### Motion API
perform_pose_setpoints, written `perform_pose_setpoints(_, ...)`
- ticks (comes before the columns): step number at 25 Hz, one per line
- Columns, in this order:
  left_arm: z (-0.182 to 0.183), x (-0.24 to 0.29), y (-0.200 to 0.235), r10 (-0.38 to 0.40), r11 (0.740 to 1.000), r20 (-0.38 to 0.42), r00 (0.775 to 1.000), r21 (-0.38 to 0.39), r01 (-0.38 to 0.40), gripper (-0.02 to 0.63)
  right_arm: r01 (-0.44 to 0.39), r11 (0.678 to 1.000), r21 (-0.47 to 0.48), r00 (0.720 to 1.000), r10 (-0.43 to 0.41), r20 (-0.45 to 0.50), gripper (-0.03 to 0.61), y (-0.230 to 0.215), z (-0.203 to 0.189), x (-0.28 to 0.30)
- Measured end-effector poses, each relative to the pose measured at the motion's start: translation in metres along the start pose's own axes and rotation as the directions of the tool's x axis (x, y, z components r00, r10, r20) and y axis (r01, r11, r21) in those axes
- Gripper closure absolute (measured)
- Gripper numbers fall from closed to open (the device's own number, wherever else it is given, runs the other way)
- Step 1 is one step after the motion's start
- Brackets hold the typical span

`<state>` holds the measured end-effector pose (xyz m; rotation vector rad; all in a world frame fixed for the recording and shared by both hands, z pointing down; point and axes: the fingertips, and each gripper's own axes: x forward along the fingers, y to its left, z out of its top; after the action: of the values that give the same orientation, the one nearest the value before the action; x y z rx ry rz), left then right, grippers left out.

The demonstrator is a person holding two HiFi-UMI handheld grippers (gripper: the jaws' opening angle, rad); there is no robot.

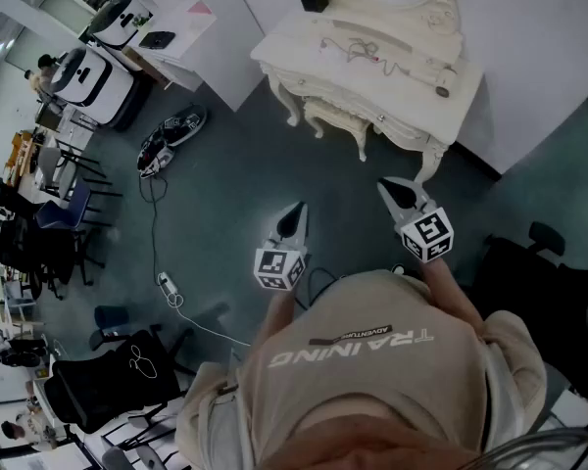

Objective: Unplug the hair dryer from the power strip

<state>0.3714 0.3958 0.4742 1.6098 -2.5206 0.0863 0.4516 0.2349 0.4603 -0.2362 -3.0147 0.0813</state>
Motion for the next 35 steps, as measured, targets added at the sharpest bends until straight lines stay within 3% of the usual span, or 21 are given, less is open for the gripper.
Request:
perform_pose_setpoints(8, 0.008, 0.007, 0.039, 0.007, 1.0, 0.016, 1.0, -0.022, -0.006, 0.606, 0.009, 0.999, 0.031, 1.0, -0.01, 0.018, 0.574, 0.006, 0.007, 0.04)
perform_pose_setpoints(13, 0.007, -0.01, 0.058, -0.03, 0.999, 0.02, 0.999, -0.015, 0.03, 0.606, 0.048, 0.998, 0.041, 0.998, -0.049, 0.034, 0.574, 0.024, 0.001, 0.059)
perform_pose_setpoints(19, -0.021, -0.016, 0.095, -0.04, 0.994, -0.018, 0.999, -0.102, 0.038, 0.606, 0.098, 0.993, 0.065, 0.995, -0.098, -0.014, 0.574, 0.033, -0.012, 0.07)
perform_pose_setpoints(24, -0.035, 0.011, 0.11, -0.053, 0.99, -0.046, 0.998, -0.135, 0.046, 0.606, 0.105, 0.992, 0.066, 0.993, -0.101, -0.052, 0.574, 0.011, -0.02, 0.085)
perform_pose_setpoints(29, -0.038, 0.069, 0.127, -0.064, 0.987, -0.071, 0.995, -0.154, 0.053, 0.606, 0.107, 0.992, 0.072, 0.993, -0.103, -0.059, 0.574, -0.038, -0.018, 0.122)
perform_pose_setpoints(35, -0.014, 0.139, 0.154, -0.026, 0.994, -0.061, 0.998, -0.108, 0.019, 0.606, 0.043, 0.998, 0.042, 0.999, -0.042, -0.025, 0.574, -0.103, 0.001, 0.181)
